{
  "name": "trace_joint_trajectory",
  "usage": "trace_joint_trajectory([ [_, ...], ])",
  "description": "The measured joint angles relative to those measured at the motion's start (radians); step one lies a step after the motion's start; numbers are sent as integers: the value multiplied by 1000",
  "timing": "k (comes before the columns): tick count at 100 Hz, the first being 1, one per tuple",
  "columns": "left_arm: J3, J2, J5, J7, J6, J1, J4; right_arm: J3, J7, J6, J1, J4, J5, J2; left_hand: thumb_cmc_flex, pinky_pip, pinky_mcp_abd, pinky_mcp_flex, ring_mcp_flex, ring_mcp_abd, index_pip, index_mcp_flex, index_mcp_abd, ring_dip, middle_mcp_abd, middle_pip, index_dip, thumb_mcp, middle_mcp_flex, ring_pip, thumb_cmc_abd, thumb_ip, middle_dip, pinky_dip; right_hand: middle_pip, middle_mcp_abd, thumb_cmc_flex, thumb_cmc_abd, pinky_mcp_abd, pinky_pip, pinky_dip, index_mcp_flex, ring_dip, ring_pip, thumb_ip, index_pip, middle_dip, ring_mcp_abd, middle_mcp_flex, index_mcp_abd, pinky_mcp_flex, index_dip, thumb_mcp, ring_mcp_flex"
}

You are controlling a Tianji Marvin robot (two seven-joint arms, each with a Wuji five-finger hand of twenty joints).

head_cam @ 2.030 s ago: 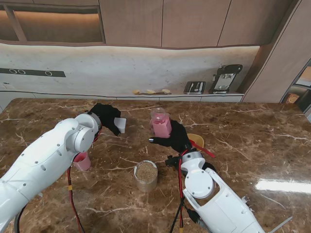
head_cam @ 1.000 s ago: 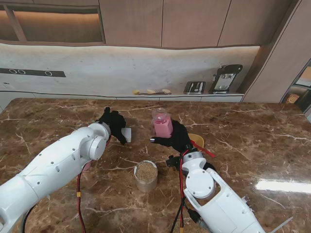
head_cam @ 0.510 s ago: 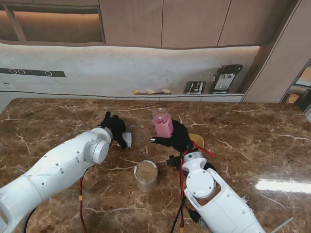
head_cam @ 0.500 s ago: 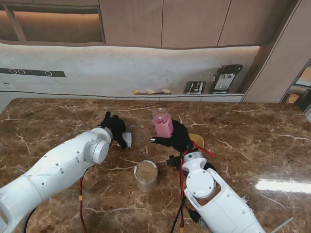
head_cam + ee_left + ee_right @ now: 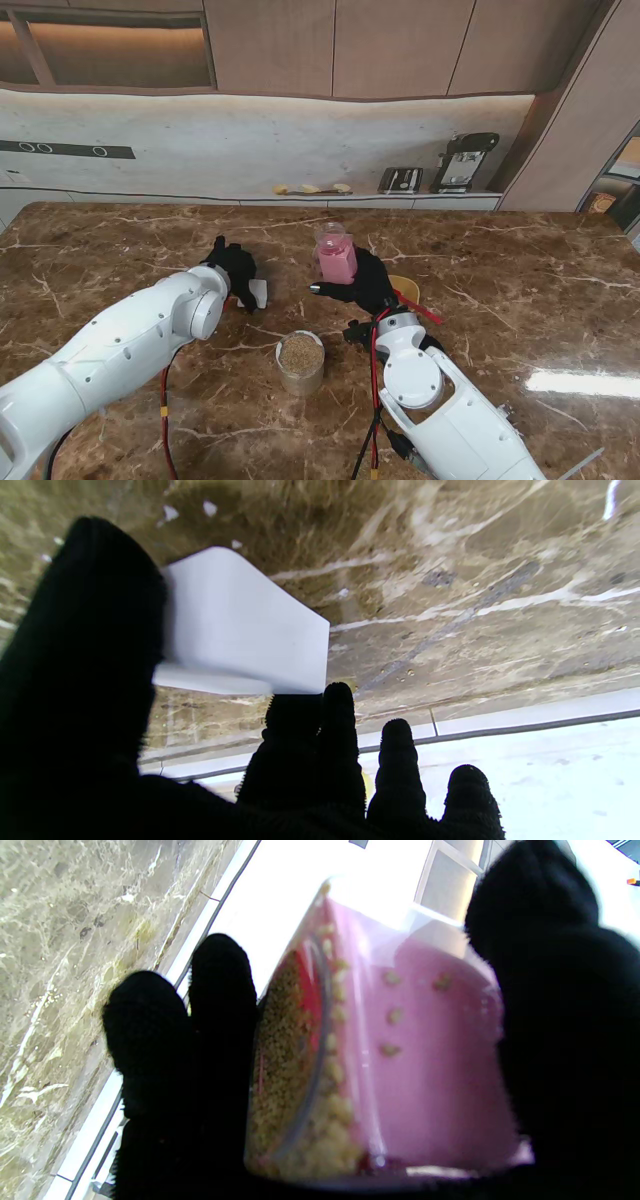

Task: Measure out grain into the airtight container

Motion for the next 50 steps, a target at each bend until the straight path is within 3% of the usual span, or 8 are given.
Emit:
trace_joint_trajectory([
  [30, 2, 17, 17, -50, 4, 0, -26, 0, 0, -1, 1, 3, 0, 0, 0, 0, 0, 0, 0, 0, -101, 1, -3, 0, 0, -16, 82, 20, -23, -12, 25, -1, -1, -25, 0, 0, 0, 0, 0, 0, 0, 0, 0, 0, 0, 0, 0, 0, 0, 0, 0, 0, 0, 0],
  [37, 1, 19, 19, -53, 4, 0, -29, 0, 0, -1, 1, 3, 0, 0, -54, 0, 0, 0, -20, 0, -118, 1, -3, 0, 3, -14, 100, 69, -26, -24, 42, -1, -1, -25, 0, 0, 0, 0, 0, 0, 0, 0, 0, 0, 0, 0, 0, 0, 0, 0, 0, 0, 0, 0],
  [50, 1, 22, 23, -64, 4, 0, -36, 0, -1, -1, 1, 3, 0, 0, -77, 0, -1, 0, -26, 0, -149, 1, -3, 0, 5, -20, 119, 107, -56, -25, 53, 0, -1, -27, 0, 0, 0, 0, 0, 0, 0, 0, 0, 0, 0, 0, 0, 0, 0, 0, 0, 0, 0, 0],
])
